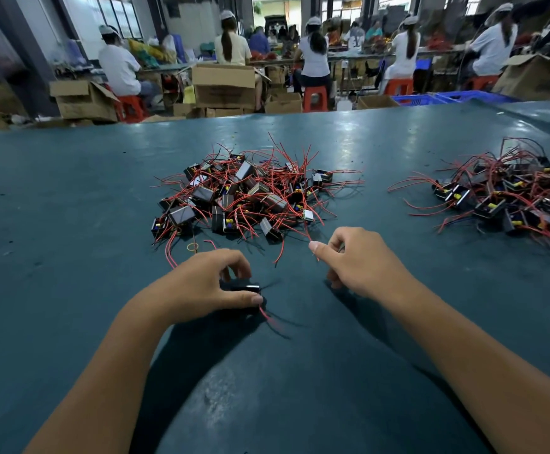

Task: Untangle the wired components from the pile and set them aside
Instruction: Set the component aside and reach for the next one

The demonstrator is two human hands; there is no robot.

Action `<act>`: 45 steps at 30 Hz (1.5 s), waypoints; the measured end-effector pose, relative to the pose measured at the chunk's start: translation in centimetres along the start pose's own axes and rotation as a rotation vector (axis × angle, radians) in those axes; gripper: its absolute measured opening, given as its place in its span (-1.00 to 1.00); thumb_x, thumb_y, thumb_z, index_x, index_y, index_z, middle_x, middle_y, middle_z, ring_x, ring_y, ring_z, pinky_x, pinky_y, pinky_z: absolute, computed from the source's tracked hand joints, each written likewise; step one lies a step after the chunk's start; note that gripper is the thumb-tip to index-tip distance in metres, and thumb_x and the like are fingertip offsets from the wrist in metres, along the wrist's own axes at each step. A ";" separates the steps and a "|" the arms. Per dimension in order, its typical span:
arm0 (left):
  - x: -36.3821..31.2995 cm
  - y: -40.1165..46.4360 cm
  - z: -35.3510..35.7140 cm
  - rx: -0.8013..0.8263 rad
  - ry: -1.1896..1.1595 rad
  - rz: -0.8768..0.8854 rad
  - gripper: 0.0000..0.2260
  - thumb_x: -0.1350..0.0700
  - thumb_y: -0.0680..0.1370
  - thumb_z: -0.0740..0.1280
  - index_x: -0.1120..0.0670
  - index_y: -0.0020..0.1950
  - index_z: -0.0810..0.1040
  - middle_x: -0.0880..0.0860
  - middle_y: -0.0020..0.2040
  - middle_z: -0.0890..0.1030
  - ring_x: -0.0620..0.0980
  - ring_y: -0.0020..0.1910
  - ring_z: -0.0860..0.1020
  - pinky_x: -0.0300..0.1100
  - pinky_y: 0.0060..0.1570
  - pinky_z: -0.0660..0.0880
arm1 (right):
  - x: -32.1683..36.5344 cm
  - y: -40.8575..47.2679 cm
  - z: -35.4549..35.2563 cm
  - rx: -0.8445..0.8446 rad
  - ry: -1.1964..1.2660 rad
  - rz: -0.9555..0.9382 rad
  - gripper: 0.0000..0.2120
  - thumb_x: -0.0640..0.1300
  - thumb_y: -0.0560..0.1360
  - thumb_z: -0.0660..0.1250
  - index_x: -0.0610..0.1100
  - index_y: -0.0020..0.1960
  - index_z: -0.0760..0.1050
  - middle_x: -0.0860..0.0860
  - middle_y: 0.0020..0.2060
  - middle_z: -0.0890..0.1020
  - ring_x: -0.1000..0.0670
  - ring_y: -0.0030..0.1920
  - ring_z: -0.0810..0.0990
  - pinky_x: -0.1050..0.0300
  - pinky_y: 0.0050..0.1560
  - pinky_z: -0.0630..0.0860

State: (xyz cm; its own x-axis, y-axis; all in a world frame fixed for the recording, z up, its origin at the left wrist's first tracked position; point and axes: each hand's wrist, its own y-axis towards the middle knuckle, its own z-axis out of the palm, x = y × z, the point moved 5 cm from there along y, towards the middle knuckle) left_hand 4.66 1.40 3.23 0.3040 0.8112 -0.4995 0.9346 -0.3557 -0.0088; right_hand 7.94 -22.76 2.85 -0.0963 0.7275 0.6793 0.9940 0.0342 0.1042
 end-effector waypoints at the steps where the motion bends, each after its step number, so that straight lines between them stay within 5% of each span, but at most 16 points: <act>1: 0.0 0.0 0.0 0.028 -0.018 0.003 -0.67 -0.28 0.37 0.46 -0.13 0.00 0.57 -0.18 -0.05 0.59 -0.22 -0.03 0.54 -0.31 -0.02 0.49 | 0.0 0.0 0.0 0.002 -0.001 -0.003 -0.59 0.24 0.52 0.32 -0.11 -0.18 0.50 -0.01 -0.38 0.67 -0.03 -0.30 0.68 -0.04 -0.30 0.64; 6: 0.4 0.1 -0.1 -0.003 0.009 0.032 -0.82 -0.17 0.47 0.40 -0.09 -0.07 0.63 -0.12 -0.13 0.61 -0.22 -0.10 0.54 -0.36 -0.10 0.46 | 0.2 0.0 0.3 0.013 -0.004 -0.008 -0.57 0.23 0.54 0.31 -0.15 -0.19 0.47 -0.03 -0.40 0.67 -0.04 -0.33 0.67 -0.08 -0.26 0.64; 12: -1.0 3.1 -2.5 -0.294 -0.031 0.042 -0.97 0.10 0.60 0.36 -0.04 0.00 0.57 -0.14 -0.16 0.59 -0.21 -0.23 0.52 -0.39 -0.24 0.42 | 0.2 0.2 0.2 -0.004 -0.018 -0.001 -0.60 0.21 0.54 0.30 -0.13 -0.20 0.47 -0.04 -0.36 0.68 -0.07 -0.29 0.68 -0.11 -0.16 0.64; 15: -2.0 6.9 -2.8 -0.199 0.118 0.029 -0.82 0.05 0.57 0.42 0.05 0.13 0.57 -0.07 -0.03 0.58 -0.12 -0.12 0.54 -0.36 -0.14 0.45 | 0.1 0.2 0.5 0.022 -0.001 0.005 -0.63 0.20 0.56 0.28 -0.10 -0.18 0.45 0.04 -0.48 0.66 0.07 -0.42 0.66 -0.04 -0.17 0.64; 18: -2.2 10.0 -2.5 -0.184 0.292 -0.014 -0.60 -0.05 0.52 0.46 0.14 0.26 0.54 0.09 0.16 0.56 0.06 0.10 0.54 -0.02 0.15 0.52 | 0.0 0.2 0.7 0.025 -0.001 0.001 -0.63 0.20 0.57 0.27 -0.10 -0.18 0.45 0.07 -0.51 0.65 0.12 -0.47 0.64 -0.01 -0.18 0.64; 23: -1.1 11.9 -0.9 -0.207 0.473 -0.121 -0.52 -0.16 0.49 0.47 0.10 0.25 0.50 0.08 0.15 0.61 0.12 0.11 0.56 0.05 0.07 0.56 | 0.1 0.2 0.6 0.008 0.004 -0.009 -0.63 0.19 0.56 0.28 -0.11 -0.17 0.47 0.07 -0.51 0.65 0.11 -0.47 0.64 -0.03 -0.17 0.64; 40: -3.3 11.7 -7.0 -0.268 0.097 -0.087 -0.59 -0.14 0.44 0.51 0.10 0.15 0.64 0.05 -0.02 0.62 0.06 -0.03 0.58 -0.04 -0.02 0.56 | 0.1 0.4 1.2 0.008 -0.013 -0.044 -0.62 0.20 0.55 0.29 -0.10 -0.20 0.48 0.08 -0.49 0.65 0.12 -0.45 0.65 -0.01 -0.17 0.64; 43: -4.3 11.0 -8.2 -0.407 0.013 -0.007 -0.64 -0.09 0.47 0.50 0.12 0.14 0.62 0.04 -0.03 0.61 0.04 -0.08 0.57 -0.13 -0.12 0.53 | 0.1 0.5 1.2 0.006 -0.024 -0.059 -0.64 0.21 0.55 0.28 -0.08 -0.18 0.47 0.09 -0.50 0.65 0.13 -0.47 0.64 0.07 -0.21 0.61; 45: -5.3 10.3 -8.6 -0.520 0.000 0.086 -0.62 0.02 0.48 0.52 0.12 0.22 0.57 0.06 0.08 0.57 0.02 -0.01 0.57 -0.13 0.01 0.55 | 0.2 0.4 1.4 0.008 -0.028 -0.072 -0.63 0.21 0.55 0.28 -0.08 -0.20 0.47 0.09 -0.49 0.65 0.13 -0.48 0.63 0.07 -0.21 0.61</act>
State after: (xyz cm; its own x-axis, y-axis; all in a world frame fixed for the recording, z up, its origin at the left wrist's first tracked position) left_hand 14.25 -2.58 13.28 0.3837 0.7891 -0.4797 0.8744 -0.1434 0.4636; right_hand 8.36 -21.69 2.00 -0.1662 0.7416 0.6499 0.9849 0.0927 0.1460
